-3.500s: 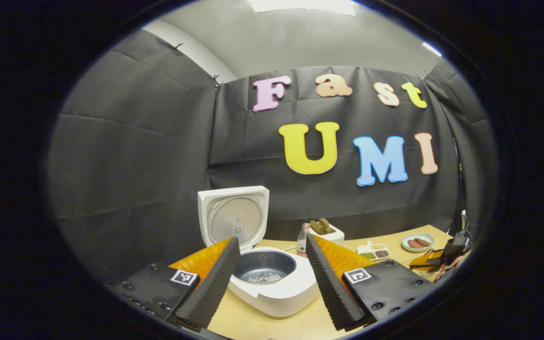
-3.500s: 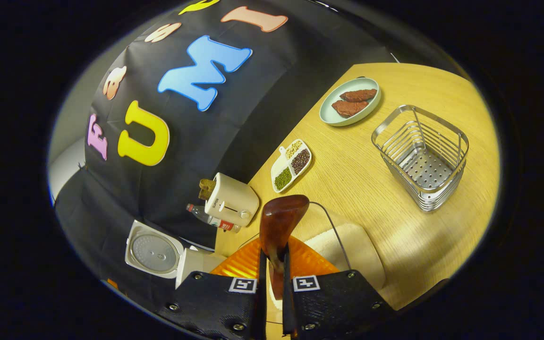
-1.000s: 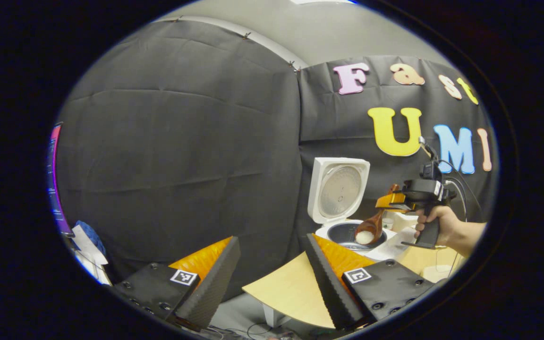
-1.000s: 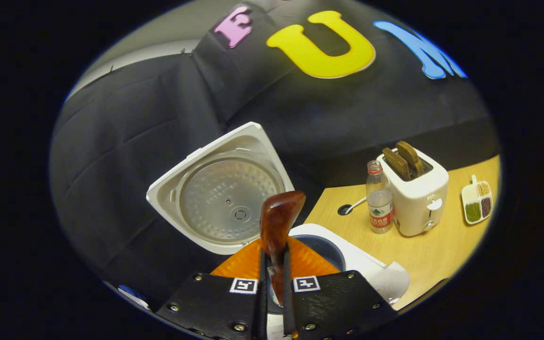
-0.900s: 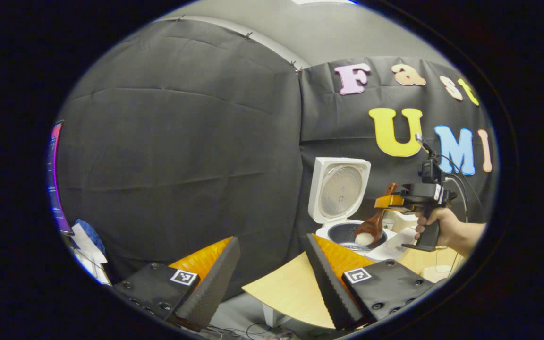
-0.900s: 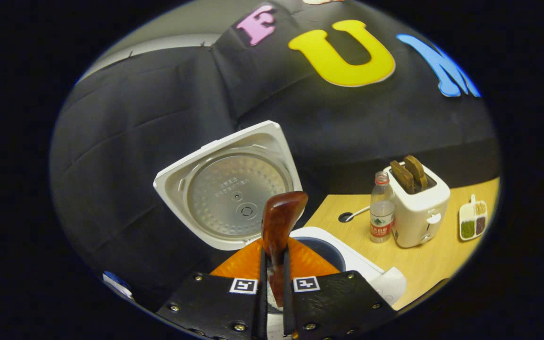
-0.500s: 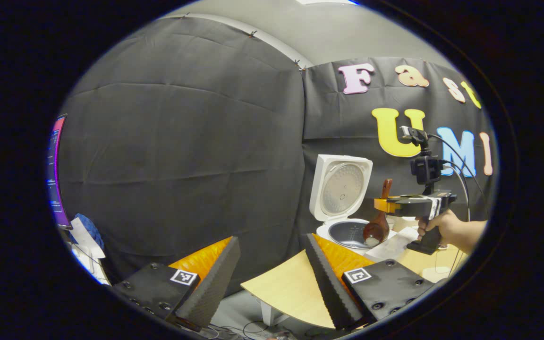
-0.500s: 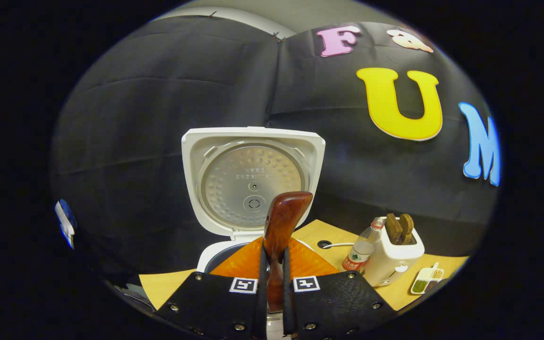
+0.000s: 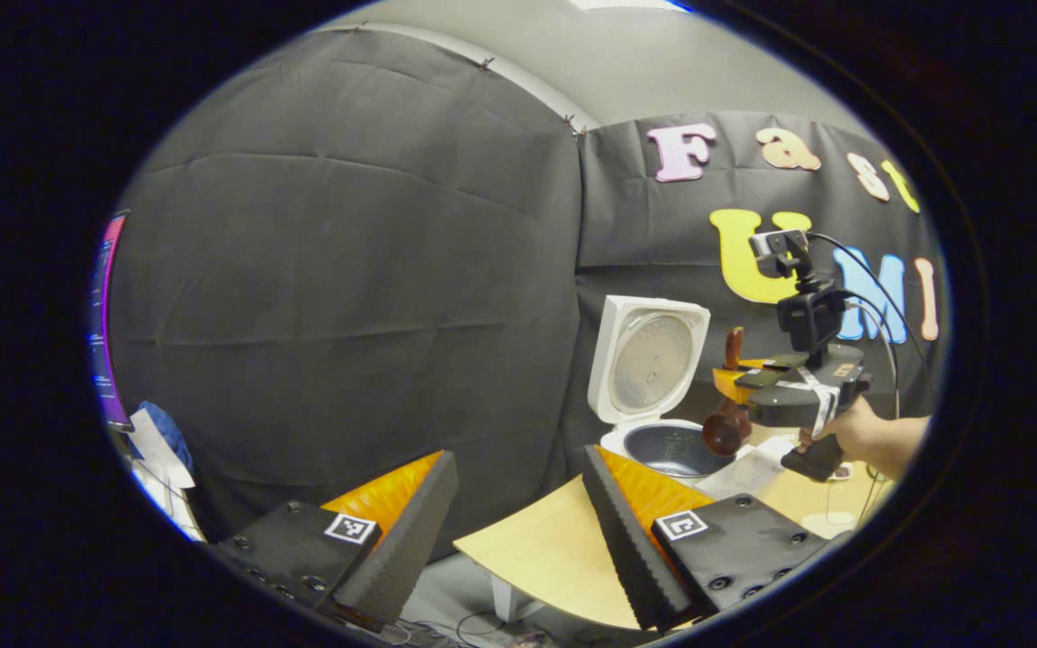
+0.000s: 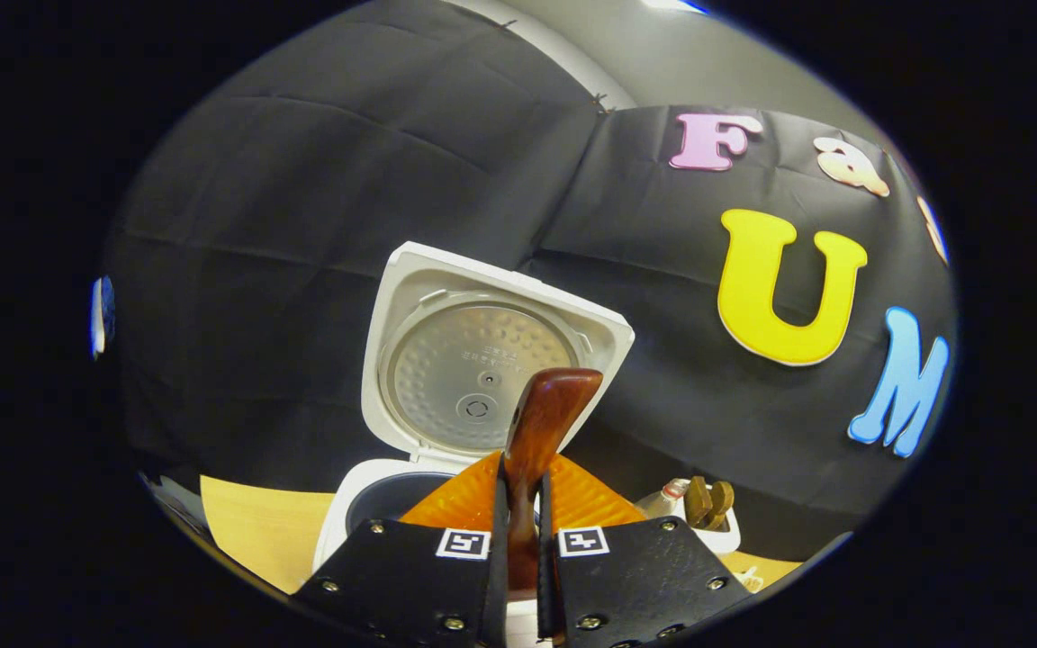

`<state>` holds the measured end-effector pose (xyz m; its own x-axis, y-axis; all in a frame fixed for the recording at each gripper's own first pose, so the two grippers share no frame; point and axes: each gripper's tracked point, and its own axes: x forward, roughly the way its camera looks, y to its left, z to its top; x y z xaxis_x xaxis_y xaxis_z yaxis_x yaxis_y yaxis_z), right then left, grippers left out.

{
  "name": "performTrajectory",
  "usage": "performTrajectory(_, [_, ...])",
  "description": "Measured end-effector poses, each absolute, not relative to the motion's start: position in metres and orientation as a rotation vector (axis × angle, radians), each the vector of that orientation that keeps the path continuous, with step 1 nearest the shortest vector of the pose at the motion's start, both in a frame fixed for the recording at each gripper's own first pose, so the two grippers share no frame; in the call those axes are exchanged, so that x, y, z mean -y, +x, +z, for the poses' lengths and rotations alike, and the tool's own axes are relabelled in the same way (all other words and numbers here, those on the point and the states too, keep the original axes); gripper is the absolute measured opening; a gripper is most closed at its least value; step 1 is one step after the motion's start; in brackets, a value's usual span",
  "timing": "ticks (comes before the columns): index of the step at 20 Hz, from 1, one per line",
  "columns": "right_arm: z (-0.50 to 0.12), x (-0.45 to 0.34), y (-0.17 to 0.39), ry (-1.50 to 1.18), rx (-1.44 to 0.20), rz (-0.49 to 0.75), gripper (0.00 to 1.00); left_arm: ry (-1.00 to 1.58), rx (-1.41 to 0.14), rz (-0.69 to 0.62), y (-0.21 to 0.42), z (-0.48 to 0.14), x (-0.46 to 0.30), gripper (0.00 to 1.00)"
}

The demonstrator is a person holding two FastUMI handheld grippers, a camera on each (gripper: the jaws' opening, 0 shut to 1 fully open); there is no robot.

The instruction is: Close the left gripper, press the button to open the rice cooker; take a wooden spoon from the chopstick holder with the right hand, scoop a spoonful of rice and pour it into the rice cooker, then put the wooden spoon back into the chopstick holder.

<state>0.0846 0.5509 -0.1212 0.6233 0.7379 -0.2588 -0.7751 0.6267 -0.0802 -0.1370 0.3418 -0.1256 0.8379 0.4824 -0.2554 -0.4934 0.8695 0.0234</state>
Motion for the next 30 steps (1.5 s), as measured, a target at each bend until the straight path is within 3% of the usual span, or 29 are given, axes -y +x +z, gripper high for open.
performTrajectory(5, [-0.108,-0.538,0.099,0.209,-0.414,0.825,0.13,-0.024,-0.238,0.491,-0.129,-0.110,-0.341,0.97])
performTrajectory(11, [-0.086,-0.482,0.114,0.509,-0.499,0.713,0.13,-0.023,-0.198,0.434,-0.101,-0.090,-0.324,0.97])
performTrajectory(30, [-0.051,-0.178,0.123,0.424,-0.346,0.338,0.13,-0.054,-0.090,0.148,-0.012,-0.041,-0.169,0.97])
